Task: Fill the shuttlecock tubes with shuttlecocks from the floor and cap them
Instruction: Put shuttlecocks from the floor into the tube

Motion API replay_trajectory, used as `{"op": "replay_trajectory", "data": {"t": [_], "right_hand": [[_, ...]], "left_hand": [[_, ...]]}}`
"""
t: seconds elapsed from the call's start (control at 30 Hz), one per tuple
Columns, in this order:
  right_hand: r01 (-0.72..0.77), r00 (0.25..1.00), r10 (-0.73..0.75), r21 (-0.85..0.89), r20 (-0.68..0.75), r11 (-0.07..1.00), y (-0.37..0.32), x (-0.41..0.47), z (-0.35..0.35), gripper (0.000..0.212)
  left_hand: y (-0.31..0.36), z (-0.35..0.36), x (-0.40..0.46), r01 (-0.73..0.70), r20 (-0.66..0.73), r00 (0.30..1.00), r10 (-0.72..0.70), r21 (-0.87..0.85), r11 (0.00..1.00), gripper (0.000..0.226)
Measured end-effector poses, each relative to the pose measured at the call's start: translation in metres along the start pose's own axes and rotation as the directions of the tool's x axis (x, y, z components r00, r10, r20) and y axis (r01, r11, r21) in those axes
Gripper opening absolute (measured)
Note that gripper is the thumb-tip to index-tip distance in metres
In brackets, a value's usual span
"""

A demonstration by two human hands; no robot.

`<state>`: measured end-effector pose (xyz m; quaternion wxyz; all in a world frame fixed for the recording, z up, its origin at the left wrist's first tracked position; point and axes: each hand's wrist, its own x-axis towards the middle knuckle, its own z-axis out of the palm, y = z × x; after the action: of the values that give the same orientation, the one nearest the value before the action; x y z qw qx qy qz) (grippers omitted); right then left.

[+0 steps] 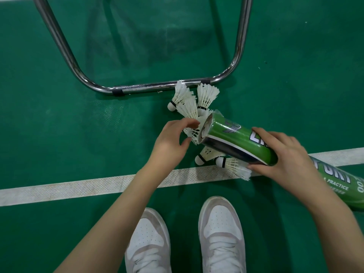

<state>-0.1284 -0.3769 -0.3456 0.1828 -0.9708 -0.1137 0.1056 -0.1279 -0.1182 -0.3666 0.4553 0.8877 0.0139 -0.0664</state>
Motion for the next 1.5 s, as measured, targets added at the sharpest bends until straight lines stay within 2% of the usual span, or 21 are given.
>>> {"op": "replay_trajectory", "data": {"t": [0.1, 0.23, 0.3, 0.43, 0.73, 1.03, 1.13, 1.23, 1.33, 1.5], "right_hand": [[0.0, 1.0, 0.0, -0.004, 0.001, 1.0, 0.0, 0.0, 0.001, 0.088], [0.0, 1.0, 0.0, -0.007, 0.004, 1.0, 0.001, 0.001, 0.001, 0.088], [-0.002, 1.0, 0.002, -0.006, 0.002, 1.0, 0.001, 0.001, 0.001, 0.088], [-0.006, 1.0, 0.006, -0.002, 0.002, 1.0, 0.001, 0.001, 0.001, 0.088], [-0.007, 1.0, 0.007, -0.005, 0.003, 1.0, 0.001, 0.001, 0.002, 0.088], [-0.011, 1.0, 0.011, -0.015, 0.015, 1.0, -0.001, 0.001, 0.003, 0.088], [-0.01, 1.0, 0.01, -0.02, 0.016, 1.0, 0.0, 0.001, 0.003, 0.088], [-0.007, 1.0, 0.008, -0.02, 0.017, 1.0, -0.001, 0.001, 0.003, 0.088], [-0.001, 1.0, 0.002, -0.025, 0.017, 1.0, -0.002, 0.002, 0.004, 0.087], [-0.001, 1.0, 0.001, -0.029, 0.017, 1.0, -0.003, 0.003, 0.005, 0.088]], "left_hand": [[-0.001, 0.001, 0.004, -0.006, 0.021, 1.0, 0.004, 0.097, 0.995, 0.042], [-0.004, 0.0, 0.012, -0.116, 0.038, 0.993, 0.11, 0.292, 0.949, 0.05], [-0.005, -0.002, 0.017, -0.136, 0.033, 0.991, 0.133, 0.33, 0.934, 0.054], [-0.007, -0.006, 0.022, -0.139, -0.031, 0.987, 0.157, 0.315, 0.939, 0.05], [-0.018, -0.008, 0.022, -0.051, -0.106, 0.991, 0.088, 0.31, 0.949, 0.011], [-0.027, -0.009, 0.019, 0.008, -0.205, 0.977, 0.065, 0.34, 0.94, 0.01], [-0.028, -0.01, 0.016, 0.052, -0.263, 0.965, 0.016, 0.249, 0.967, 0.011], [-0.02, -0.012, 0.011, 0.16, -0.337, 0.929, -0.151, -0.001, 0.987, 0.005], [-0.015, -0.012, 0.005, 0.224, -0.316, 0.904, -0.287, -0.221, 0.949, 0.004], [-0.008, -0.012, -0.007, 0.163, -0.26, 0.92, -0.293, -0.426, 0.89, 0.015]]}}
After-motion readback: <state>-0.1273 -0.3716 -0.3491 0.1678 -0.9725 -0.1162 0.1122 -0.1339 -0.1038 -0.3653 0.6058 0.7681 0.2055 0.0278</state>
